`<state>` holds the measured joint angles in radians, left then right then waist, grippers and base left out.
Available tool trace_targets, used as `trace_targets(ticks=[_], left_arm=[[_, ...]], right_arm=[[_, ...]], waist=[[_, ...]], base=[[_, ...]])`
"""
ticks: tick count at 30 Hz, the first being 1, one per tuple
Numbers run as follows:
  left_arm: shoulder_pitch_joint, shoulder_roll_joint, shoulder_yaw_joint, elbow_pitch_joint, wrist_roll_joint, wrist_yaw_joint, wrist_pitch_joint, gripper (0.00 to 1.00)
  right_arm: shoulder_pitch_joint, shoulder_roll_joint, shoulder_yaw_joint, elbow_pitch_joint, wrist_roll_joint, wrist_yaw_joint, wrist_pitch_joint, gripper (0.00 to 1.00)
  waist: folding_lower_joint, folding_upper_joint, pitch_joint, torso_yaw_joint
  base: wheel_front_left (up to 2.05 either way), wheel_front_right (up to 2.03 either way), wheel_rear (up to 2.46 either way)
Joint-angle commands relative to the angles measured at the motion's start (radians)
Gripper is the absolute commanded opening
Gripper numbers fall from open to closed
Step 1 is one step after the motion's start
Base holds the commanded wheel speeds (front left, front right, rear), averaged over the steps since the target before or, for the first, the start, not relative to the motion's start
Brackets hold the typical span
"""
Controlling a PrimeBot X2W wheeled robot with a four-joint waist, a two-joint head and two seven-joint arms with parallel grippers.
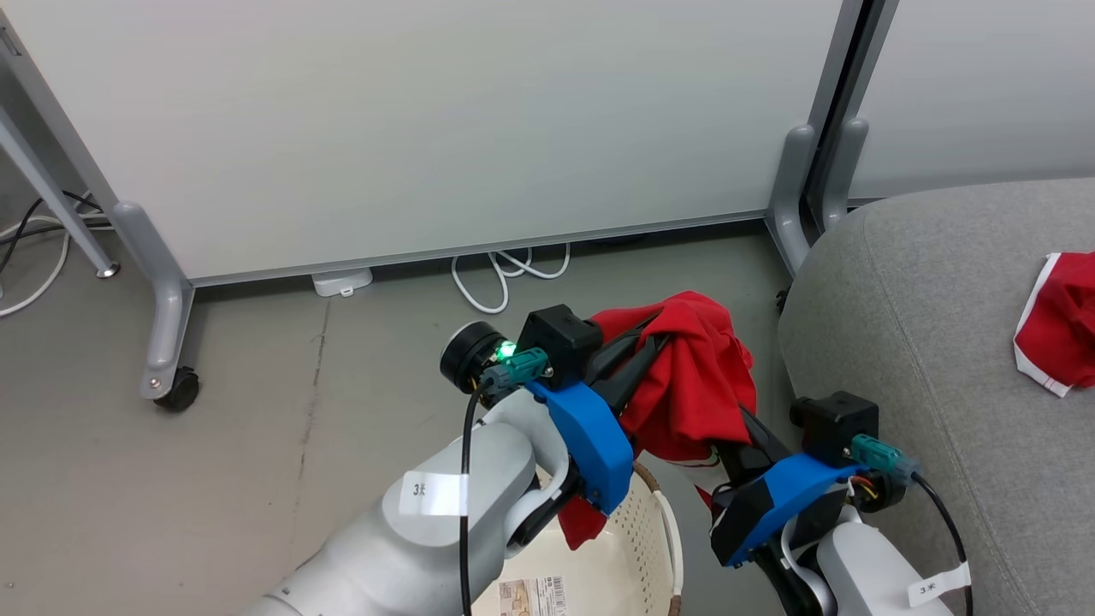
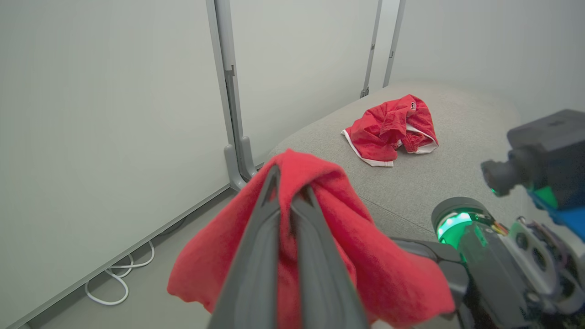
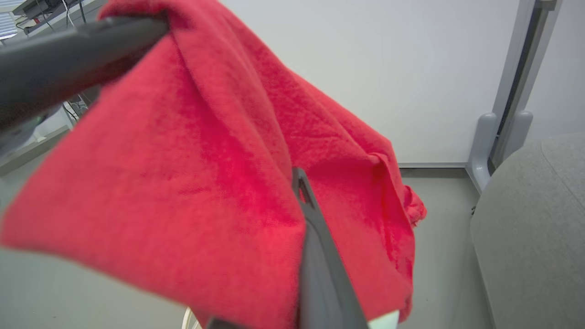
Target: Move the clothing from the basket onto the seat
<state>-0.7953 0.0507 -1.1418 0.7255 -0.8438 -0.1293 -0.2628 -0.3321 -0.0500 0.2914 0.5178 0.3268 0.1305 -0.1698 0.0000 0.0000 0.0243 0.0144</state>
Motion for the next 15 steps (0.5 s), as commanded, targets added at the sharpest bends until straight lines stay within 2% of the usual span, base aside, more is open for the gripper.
trace_targets(ticks=[1, 3, 4, 5, 15], left_arm=[[0.013, -0.001, 0.001, -0.001, -0.004, -0.002, -0.003, 0.00], [0.016, -0.001, 0.000, 0.000, -0.005, -0.002, -0.003, 0.40], [0.018, -0.001, 0.000, 0.000, -0.005, -0.002, -0.003, 0.66], [0.021, -0.001, 0.001, 0.001, -0.004, -0.002, -0.003, 1.00], [0.073, 0.000, 0.054, 0.000, 0.026, -0.002, -0.003, 1.00]], right_arm=[[-0.008, -0.001, 0.001, 0.004, 0.000, 0.000, -0.006, 0.00], [-0.004, -0.001, 0.000, 0.005, 0.001, 0.000, -0.007, 0.00], [-0.003, -0.001, 0.000, 0.006, 0.001, 0.000, -0.007, 0.00], [-0.001, -0.001, 0.000, 0.007, 0.002, 0.000, -0.008, 0.00], [0.008, -0.001, -0.002, 0.005, 0.004, 0.000, -0.012, 0.00]], waist=[[0.0000, 0.0000, -0.003, 0.001], [0.0000, 0.0000, -0.006, 0.001], [0.0000, 0.0000, -0.007, 0.001], [0.0000, 0.0000, -0.008, 0.001], [0.0000, 0.0000, -0.017, 0.000]], base=[[0.00, 0.00, 0.00], [0.00, 0.00, 0.00], [0.00, 0.00, 0.00], [0.00, 0.00, 0.00], [0.00, 0.00, 0.00]])
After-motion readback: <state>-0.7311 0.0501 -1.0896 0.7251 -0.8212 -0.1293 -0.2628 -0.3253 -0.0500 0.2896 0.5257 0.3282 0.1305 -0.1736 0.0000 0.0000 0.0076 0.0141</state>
